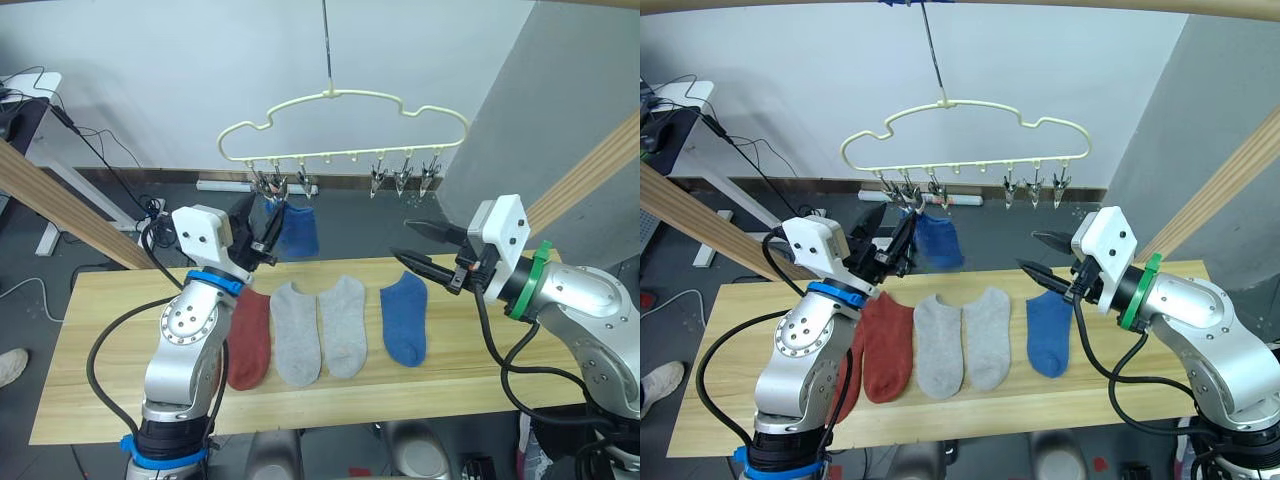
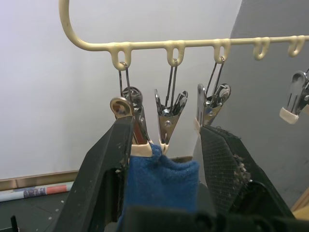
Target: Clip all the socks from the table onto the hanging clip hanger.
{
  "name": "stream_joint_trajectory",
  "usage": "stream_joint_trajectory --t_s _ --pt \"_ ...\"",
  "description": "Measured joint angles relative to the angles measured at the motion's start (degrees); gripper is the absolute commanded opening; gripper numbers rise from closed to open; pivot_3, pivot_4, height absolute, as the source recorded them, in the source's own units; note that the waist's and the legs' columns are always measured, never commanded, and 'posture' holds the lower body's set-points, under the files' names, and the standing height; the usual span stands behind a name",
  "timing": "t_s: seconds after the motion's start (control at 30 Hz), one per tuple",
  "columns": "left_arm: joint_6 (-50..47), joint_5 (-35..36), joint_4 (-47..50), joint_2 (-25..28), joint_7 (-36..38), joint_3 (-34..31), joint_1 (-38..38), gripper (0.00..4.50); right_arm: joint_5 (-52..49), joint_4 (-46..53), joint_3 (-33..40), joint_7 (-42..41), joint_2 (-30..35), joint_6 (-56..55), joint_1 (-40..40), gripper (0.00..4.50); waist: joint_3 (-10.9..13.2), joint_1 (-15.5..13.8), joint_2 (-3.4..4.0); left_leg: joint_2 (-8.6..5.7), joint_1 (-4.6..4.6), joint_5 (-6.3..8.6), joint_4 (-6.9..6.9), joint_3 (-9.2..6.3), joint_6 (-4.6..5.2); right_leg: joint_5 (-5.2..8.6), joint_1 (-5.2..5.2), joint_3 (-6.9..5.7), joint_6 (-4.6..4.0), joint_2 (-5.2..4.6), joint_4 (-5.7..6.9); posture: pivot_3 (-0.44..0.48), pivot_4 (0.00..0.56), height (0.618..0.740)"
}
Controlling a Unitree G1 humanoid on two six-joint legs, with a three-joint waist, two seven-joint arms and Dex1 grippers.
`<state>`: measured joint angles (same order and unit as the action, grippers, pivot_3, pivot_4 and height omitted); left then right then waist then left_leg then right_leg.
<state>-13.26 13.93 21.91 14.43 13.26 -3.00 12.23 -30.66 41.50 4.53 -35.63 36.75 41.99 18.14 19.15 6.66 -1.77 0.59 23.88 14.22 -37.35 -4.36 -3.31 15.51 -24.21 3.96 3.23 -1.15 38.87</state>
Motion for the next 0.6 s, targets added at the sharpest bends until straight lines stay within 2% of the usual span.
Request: stream_joint_trajectory --t_s 0.6 --pt "3.82 -2.63 -6.79 -1.72 -0.28 -0.03 3.39 2.35 -2.22 1.11 1.10 2.09 1.29 0.62 -0.82 2.24 0.00 1.50 0.00 -0.02 0.02 0.01 -0.26 -0.01 0.01 0.00 0.05 0.00 0.00 0.09 0.08 -0.296 0.338 0.740"
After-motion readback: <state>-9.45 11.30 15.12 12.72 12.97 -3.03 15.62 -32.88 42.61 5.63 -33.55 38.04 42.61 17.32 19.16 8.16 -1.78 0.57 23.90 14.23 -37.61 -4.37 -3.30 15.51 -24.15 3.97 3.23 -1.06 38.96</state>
